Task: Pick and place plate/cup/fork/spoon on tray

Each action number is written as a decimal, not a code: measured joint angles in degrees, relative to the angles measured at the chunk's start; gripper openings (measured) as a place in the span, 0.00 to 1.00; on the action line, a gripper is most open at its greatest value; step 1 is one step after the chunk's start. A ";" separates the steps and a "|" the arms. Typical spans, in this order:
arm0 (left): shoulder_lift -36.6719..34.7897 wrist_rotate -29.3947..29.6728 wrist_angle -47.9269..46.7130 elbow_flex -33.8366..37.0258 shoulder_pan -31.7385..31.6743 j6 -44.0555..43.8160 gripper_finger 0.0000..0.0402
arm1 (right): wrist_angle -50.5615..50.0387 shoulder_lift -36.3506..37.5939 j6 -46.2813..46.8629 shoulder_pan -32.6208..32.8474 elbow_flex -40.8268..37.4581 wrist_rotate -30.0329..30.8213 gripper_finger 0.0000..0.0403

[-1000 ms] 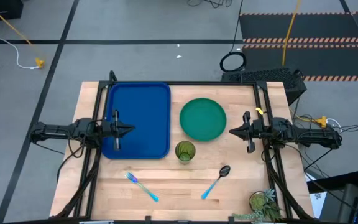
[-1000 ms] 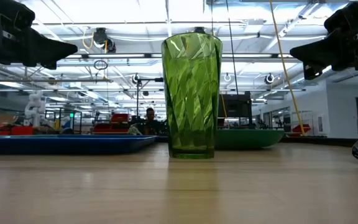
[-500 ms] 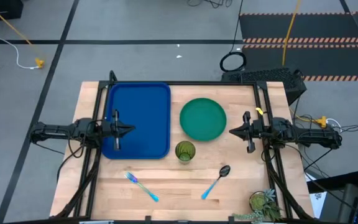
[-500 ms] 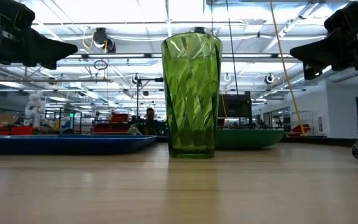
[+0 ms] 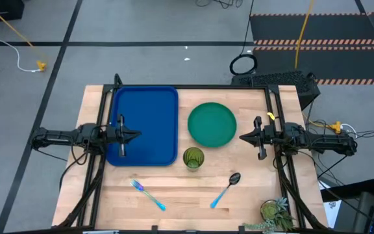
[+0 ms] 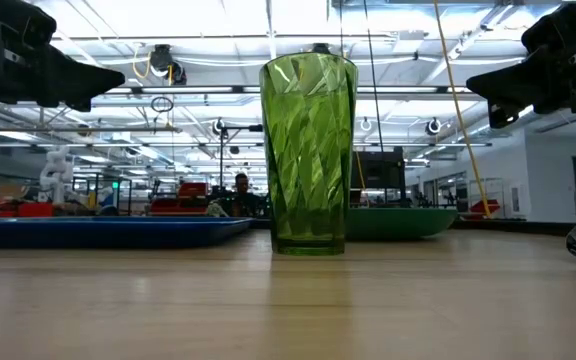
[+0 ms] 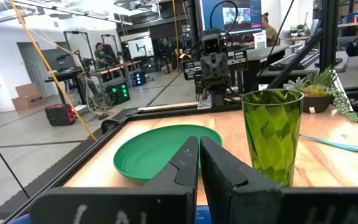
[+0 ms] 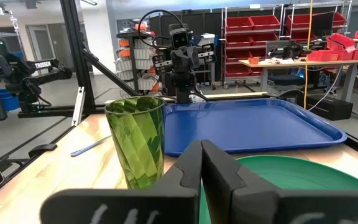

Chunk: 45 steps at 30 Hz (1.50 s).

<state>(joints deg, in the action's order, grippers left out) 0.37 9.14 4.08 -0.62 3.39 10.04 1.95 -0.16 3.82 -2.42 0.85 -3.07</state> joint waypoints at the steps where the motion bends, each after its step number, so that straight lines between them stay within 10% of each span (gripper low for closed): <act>1: -0.01 0.01 0.00 0.02 -0.01 0.00 0.05 | -0.01 -0.01 -0.01 0.00 0.00 0.00 0.00; 37: 0.02 -0.10 0.10 0.02 0.01 -4.00 0.05 | 0.01 -0.02 0.01 0.00 -0.01 0.00 0.00; 45: 0.02 -0.12 11.97 -0.66 -0.05 -8.69 0.05 | 0.01 -0.01 0.01 0.00 -0.01 0.00 0.00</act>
<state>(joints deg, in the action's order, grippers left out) 0.38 9.02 16.05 -1.27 3.35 1.35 1.96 -0.17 3.83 -2.42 0.84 -3.07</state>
